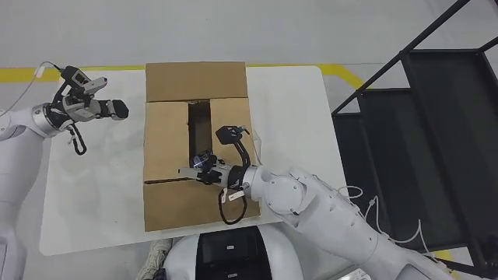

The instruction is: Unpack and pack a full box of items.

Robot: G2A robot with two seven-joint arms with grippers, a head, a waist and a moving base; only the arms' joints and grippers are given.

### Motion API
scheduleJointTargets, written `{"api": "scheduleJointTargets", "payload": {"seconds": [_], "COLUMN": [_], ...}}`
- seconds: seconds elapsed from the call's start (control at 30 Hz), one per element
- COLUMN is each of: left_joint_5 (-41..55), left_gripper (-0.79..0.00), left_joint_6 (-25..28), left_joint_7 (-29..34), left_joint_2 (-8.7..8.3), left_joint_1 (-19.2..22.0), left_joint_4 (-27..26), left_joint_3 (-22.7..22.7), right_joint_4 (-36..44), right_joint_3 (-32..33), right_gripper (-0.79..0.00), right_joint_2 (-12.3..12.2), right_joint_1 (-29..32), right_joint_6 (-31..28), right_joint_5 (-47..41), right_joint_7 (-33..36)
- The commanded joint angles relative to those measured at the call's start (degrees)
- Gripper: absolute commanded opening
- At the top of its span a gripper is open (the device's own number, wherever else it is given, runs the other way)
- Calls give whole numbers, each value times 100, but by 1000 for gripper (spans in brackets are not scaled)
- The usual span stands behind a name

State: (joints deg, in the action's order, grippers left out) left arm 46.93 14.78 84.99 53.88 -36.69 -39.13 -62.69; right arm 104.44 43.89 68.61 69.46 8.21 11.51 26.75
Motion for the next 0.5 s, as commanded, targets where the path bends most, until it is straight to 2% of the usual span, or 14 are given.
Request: {"api": "scheduleJointTargets", "payload": {"seconds": [0.0, 0.23, 0.47], "left_joint_5": [-133, -285, -258], "left_gripper": [0, 0, 0], "left_joint_6": [-38, -101, -228], "left_joint_7": [-194, -216, -116], "left_joint_2": [4, -25, -42], "left_joint_1": [-55, -191, -340], "left_joint_4": [-162, -518, -835], "left_joint_3": [19, -68, -163], "right_joint_4": [-90, -674, -1370], "right_joint_3": [-44, -387, -700], "right_gripper": [0, 0, 0], "right_joint_2": [43, 315, 579], "right_joint_1": [-106, -689, -1039], "right_joint_6": [-87, 604, 192], "right_joint_5": [-127, -447, -1122], "right_joint_7": [36, -61, 137]}}
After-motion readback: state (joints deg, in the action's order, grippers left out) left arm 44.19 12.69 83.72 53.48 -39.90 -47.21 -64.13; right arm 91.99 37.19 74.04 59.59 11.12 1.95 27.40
